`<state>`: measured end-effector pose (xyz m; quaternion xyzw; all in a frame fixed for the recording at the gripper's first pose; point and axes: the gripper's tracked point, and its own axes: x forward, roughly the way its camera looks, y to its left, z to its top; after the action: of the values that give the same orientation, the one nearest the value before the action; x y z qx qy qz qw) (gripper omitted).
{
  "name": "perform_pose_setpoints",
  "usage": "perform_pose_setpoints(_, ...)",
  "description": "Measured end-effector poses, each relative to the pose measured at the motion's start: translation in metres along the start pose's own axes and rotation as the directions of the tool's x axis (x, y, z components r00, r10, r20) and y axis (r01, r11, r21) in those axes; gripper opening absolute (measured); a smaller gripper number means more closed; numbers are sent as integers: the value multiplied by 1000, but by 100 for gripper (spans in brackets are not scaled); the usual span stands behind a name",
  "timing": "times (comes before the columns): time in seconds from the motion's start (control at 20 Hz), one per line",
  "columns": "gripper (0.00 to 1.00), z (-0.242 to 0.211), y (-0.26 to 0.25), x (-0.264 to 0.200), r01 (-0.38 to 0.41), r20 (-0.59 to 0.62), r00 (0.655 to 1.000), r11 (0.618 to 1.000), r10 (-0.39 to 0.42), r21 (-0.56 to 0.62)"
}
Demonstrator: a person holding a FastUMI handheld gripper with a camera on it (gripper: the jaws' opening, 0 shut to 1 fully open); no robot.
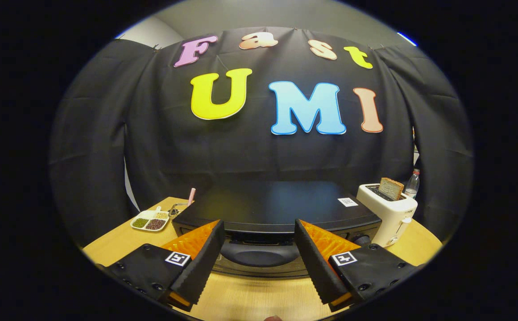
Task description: Open the toaster oven, put the food inside, and close the toaster oven door.
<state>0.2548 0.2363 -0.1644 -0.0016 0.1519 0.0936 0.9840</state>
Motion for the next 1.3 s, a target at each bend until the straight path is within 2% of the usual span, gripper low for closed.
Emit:
perform_pose_setpoints(0.3, 99, -21, -2, 16, 27, -50, 998, 1000, -27, 5)
perform_pose_setpoints(0.6, 99, -21, -1, 16, 29, -22, 999, 1000, -29, 1)
perform_pose_setpoints(1.3, 99, -59, 3, -41, 6, -21, 1000, 1000, -7, -25)
